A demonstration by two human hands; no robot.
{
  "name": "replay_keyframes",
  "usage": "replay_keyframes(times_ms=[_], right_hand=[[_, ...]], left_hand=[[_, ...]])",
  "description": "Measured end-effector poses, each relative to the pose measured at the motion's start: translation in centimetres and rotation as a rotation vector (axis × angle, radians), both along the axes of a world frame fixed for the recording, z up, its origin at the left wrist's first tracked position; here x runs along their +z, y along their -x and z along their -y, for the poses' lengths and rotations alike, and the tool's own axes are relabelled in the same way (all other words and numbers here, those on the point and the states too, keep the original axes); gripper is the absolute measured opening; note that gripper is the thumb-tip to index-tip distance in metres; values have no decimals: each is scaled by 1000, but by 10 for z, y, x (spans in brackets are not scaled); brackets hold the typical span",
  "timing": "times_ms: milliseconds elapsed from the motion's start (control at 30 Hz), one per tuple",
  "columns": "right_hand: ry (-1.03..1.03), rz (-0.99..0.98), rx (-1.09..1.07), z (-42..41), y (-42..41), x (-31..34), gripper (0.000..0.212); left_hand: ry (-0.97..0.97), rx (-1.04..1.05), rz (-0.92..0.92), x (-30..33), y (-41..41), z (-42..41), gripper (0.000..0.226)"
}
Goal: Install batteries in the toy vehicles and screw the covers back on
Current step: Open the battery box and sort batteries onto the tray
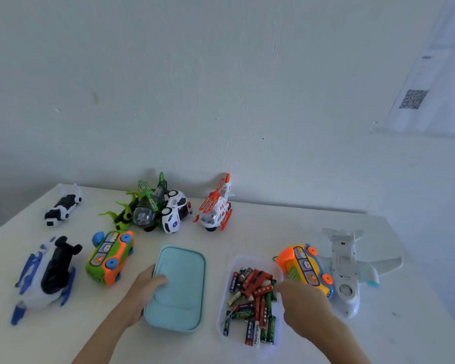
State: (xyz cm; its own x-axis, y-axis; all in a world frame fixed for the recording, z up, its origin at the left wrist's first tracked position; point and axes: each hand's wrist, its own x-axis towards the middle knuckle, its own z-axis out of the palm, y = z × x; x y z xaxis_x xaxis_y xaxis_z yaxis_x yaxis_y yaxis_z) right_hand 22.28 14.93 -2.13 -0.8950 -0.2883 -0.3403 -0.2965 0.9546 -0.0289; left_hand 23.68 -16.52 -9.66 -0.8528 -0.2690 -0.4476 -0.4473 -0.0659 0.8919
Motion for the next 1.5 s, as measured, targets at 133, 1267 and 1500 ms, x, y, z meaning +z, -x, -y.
replay_keyframes(times_ms=[133, 1267, 1500], right_hand=[[135, -180, 145, 28, 19, -10, 56], [8, -172, -81, 171, 118, -61, 19], [329, -255, -96, 147, 101, -40, 50]], left_hand=[[615, -183, -108, -19, 10, 11, 47], [1055, -596, -368, -61, 31, 40, 89], [1030, -583, -357, -61, 31, 42, 92]])
